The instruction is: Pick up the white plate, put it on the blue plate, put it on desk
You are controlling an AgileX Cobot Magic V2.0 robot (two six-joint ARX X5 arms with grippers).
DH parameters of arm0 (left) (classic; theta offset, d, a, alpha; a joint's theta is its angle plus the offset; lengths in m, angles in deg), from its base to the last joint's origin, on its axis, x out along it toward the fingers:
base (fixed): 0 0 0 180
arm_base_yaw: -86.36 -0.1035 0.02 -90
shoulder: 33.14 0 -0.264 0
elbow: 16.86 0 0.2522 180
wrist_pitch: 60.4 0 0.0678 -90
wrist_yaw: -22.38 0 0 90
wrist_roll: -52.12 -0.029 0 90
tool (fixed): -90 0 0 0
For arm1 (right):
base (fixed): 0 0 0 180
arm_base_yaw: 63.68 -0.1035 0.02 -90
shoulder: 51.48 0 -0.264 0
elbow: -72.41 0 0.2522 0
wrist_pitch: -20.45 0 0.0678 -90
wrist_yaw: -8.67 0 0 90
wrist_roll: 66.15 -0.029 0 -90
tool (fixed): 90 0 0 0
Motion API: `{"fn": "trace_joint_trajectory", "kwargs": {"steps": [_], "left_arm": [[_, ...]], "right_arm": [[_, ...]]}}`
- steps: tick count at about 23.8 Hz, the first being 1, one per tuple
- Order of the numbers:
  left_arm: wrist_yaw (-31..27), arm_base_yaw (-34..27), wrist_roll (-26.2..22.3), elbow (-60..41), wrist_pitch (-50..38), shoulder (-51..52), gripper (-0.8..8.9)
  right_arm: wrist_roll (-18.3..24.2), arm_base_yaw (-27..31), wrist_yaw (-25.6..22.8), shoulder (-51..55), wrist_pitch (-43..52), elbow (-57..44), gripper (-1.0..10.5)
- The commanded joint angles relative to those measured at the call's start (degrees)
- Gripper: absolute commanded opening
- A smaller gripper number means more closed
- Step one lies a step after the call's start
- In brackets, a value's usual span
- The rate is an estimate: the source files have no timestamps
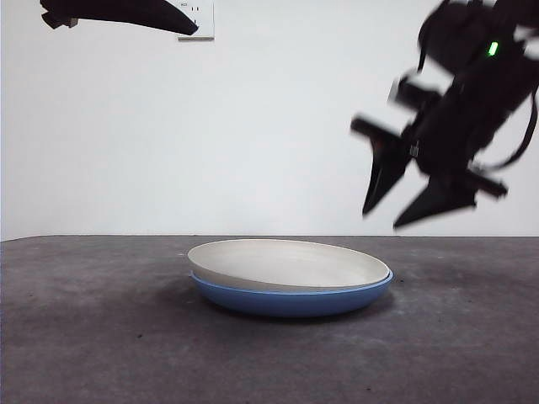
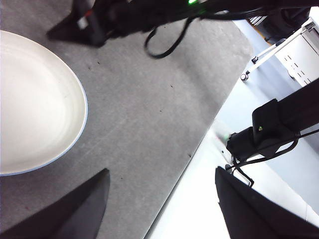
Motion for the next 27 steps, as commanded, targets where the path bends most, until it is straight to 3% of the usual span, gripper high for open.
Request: {"fn": "trace_joint_trajectory", "kwargs": {"steps": [1,7,15,23,27], "left_arm": [[0.17,0.31,0.11,0.66,-0.66,-0.22,3.43],[0.15,0.31,-0.02,0.66,-0.7,-0.22,3.43],[0.15,0.31,-0.02,0.66,-0.68,-0.22,3.43],[0.15,0.31,-0.02,0.66,-0.61,-0.22,3.43],[0.15,0.31,-0.02,0.66,-0.59,-0.22,3.43]], "right_arm": [[3.3,-0.17,0.44,4.46,-1.92,1.03,2.1],[8.68,-0.24,4.13,16.79,-11.34,1.03,2.1],[12.63,-0.24,9.35,29.94,-26.84,1.03,2.1],[17.97,-0.66,12.7,36.09,-45.07,1.03,2.1],[19.8,-0.66,12.68,36.74,-48.44,1.03,2.1]]}}
